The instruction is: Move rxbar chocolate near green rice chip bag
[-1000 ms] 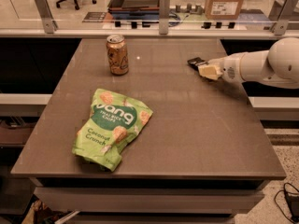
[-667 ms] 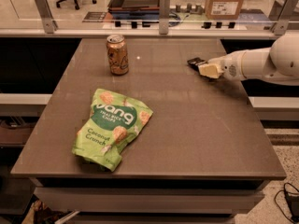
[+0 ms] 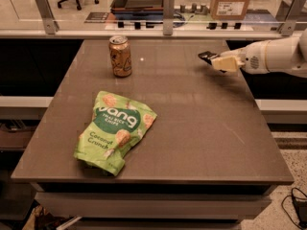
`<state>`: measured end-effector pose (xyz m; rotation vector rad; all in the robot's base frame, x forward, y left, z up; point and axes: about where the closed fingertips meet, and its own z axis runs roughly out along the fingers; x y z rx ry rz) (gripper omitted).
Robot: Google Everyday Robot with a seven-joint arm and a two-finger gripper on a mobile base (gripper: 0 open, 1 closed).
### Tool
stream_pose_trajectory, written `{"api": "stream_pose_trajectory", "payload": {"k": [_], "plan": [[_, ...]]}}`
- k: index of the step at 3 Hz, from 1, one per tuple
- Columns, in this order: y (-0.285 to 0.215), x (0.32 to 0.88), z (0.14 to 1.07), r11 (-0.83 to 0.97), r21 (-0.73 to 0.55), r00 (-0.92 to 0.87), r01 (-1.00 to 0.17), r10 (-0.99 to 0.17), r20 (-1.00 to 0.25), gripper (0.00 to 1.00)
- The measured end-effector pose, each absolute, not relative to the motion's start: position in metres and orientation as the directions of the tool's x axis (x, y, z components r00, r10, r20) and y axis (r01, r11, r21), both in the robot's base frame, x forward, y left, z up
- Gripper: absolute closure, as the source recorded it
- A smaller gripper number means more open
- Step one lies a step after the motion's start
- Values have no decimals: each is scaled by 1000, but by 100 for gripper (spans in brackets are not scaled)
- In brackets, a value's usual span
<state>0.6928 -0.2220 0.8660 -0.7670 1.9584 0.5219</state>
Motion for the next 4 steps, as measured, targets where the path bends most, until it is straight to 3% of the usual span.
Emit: {"api": "stream_pose_trajectory", "payload": {"k": [2, 4], "plan": [[-227, 674, 888, 638, 80, -351, -766, -311, -883, 100], [-215, 622, 902, 570, 49, -323, -820, -389, -863, 100]]}}
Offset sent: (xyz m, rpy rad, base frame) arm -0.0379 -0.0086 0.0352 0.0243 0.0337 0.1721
